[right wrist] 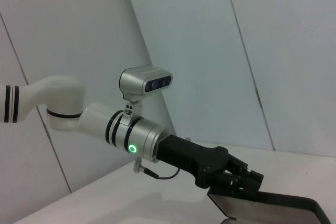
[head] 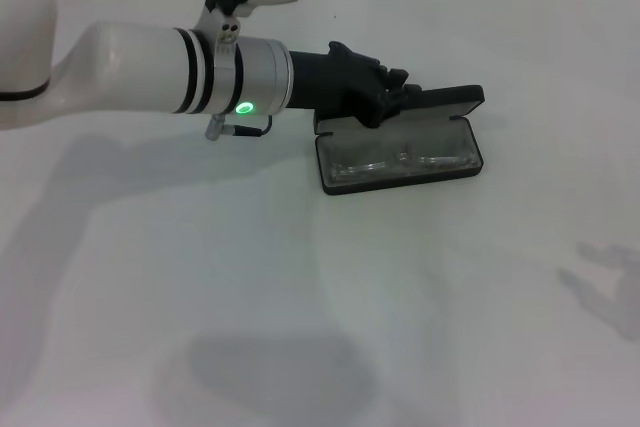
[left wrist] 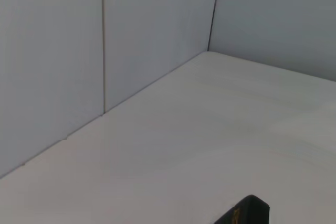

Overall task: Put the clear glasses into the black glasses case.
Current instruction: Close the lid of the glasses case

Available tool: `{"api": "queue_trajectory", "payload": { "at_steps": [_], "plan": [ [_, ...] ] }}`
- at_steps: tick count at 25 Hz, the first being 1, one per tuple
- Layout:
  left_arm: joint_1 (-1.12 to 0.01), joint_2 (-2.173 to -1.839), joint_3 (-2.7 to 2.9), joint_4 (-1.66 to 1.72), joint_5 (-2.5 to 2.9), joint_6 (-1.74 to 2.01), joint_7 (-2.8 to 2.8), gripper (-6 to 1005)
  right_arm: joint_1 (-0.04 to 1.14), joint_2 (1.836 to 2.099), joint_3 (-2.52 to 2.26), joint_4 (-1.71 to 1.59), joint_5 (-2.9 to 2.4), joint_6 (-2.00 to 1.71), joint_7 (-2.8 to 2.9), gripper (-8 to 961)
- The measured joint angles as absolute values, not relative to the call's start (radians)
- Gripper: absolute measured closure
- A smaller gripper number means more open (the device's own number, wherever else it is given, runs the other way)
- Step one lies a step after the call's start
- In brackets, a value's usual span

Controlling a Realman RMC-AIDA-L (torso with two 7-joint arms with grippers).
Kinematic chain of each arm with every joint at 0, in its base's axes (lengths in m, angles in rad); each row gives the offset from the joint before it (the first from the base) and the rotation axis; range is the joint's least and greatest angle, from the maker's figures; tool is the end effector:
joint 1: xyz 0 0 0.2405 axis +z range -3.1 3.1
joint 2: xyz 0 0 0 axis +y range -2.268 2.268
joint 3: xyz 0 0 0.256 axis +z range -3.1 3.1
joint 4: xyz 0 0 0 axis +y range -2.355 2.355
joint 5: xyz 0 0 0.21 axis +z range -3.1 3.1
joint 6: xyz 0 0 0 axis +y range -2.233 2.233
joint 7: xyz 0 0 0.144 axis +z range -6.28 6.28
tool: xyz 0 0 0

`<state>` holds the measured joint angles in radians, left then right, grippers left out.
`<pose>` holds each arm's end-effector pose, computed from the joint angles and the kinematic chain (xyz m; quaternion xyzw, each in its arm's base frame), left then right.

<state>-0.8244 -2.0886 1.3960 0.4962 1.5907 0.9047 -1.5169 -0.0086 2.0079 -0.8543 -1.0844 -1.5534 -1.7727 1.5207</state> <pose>-0.1616 0.4073 -0.0925 -0.9596 -0.1751 -0.1458 0.1652 0.3083 0.2116 0.0968 -0.8962 0.2425 0.3090 0.2062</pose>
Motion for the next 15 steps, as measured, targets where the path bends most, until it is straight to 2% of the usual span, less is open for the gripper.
{"api": "queue_trajectory", "payload": {
  "at_steps": [15],
  "plan": [
    [-0.815, -2.089, 1.472, 0.501, 1.592, 0.966, -1.509, 779, 0.002, 2.008, -0.856, -1.049, -1.552, -1.774, 1.508, 560]
  ]
}}
